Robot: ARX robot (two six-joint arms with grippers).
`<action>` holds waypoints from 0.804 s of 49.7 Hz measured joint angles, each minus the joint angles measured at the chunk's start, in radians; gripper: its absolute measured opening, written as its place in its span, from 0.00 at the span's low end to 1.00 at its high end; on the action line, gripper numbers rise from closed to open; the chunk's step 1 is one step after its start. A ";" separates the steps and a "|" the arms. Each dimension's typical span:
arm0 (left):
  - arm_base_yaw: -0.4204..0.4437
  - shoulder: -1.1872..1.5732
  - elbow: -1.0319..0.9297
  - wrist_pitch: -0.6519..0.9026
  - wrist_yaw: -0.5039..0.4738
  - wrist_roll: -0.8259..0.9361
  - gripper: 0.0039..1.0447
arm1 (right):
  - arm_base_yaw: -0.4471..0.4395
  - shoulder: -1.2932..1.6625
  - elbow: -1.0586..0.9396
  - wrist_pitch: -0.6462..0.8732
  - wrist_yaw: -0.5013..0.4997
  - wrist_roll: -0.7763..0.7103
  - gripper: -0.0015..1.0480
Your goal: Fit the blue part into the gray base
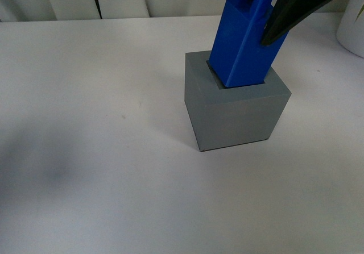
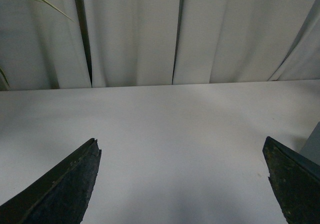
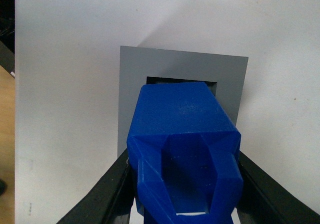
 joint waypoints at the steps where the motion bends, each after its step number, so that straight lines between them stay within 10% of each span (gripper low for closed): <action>1: 0.000 0.000 0.000 0.000 0.000 0.000 0.94 | 0.001 0.001 0.000 0.000 0.001 0.001 0.44; 40: 0.000 0.000 0.000 0.000 0.000 0.000 0.94 | 0.028 0.011 -0.002 0.017 0.042 0.000 0.44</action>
